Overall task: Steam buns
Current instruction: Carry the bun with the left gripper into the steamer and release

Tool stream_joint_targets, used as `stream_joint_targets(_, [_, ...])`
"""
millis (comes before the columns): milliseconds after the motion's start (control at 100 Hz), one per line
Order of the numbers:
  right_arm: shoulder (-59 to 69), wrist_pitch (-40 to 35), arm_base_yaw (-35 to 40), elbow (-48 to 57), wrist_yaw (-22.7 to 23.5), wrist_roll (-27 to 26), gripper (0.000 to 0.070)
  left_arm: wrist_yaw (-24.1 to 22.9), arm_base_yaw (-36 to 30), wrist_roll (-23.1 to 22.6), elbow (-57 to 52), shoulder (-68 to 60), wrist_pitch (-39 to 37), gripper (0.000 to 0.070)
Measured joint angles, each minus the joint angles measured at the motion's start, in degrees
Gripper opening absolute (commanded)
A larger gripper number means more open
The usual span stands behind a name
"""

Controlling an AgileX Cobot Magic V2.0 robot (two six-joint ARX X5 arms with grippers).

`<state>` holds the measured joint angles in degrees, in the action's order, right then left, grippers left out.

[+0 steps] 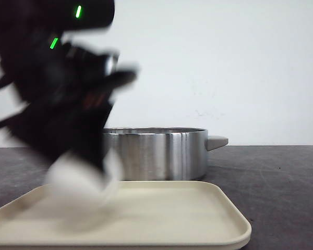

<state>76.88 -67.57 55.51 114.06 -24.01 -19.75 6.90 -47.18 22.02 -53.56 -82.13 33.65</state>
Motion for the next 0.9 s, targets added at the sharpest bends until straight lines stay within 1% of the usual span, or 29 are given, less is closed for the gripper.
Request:
stream_joint_targets(130, [0.0, 0.9, 0.3, 0.0, 0.0, 0.0, 0.0016, -2.8, 0.7, -0.4, -9.4, 0.9, -4.9, 0.0])
stream_joint_targets(250, [0.0, 1.2, 1.1, 0.0, 0.0, 0.0, 0.0016, -5.6, 2.3, -2.6, -14.7, -0.1, -8.0, 0.0])
stream_joint_targets(380, [0.0, 1.3, 1.5, 0.0, 0.0, 0.4, 0.0016, -5.7, 4.7, -4.7, -18.4, -4.6, -9.9, 0.0])
stream_joint_targets(610, [0.0, 1.3, 2.3, 0.0, 0.0, 0.4, 0.0016, -5.7, 8.0, -5.8, -20.4, -15.3, -9.9, 0.0])
stream_joint_targets(640, [0.0, 1.3, 2.4, 0.0, 0.0, 0.4, 0.0016, -5.7, 8.1, -5.9, -20.4, -16.4, -9.9, 0.0011])
stream_joint_targets(670, [0.0, 1.3, 2.6, 0.0, 0.0, 0.4, 0.0016, -5.7, 8.2, -6.0, -20.4, -17.3, -9.9, 0.0048])
stream_joint_targets(720, [0.0, 1.2, 2.6, 0.0, 0.0, 0.4, 0.0016, -5.7, 8.2, -6.0, -20.4, -18.3, -9.9, 0.0148])
stream_joint_targets(730, [0.0, 1.1, 2.7, 0.0, 0.0, 0.5, 0.0016, -5.7, 8.2, -6.0, -20.4, -18.4, -9.9, 0.0192])
stream_joint_targets(790, [0.0, 0.7, 3.0, 0.0, 0.0, 0.5, 0.0016, -5.7, 8.2, -6.0, -20.4, -18.6, -10.0, 0.04])
stream_joint_targets(830, [0.0, 0.7, 3.1, 0.0, 0.0, 0.5, 0.0016, -5.7, 8.2, -6.0, -20.4, -18.5, -10.7, 0.0524])
stream_joint_targets(870, [0.0, 0.7, 3.3, 0.0, 0.0, 0.5, 0.0016, -5.7, 8.2, -6.0, -20.4, -18.5, -11.5, 0.0598])
stream_joint_targets(900, [0.0, 0.7, 3.4, 0.0, 0.0, 0.5, 0.0016, -5.7, 8.2, -6.0, -20.4, -18.5, -11.8, 0.0617])
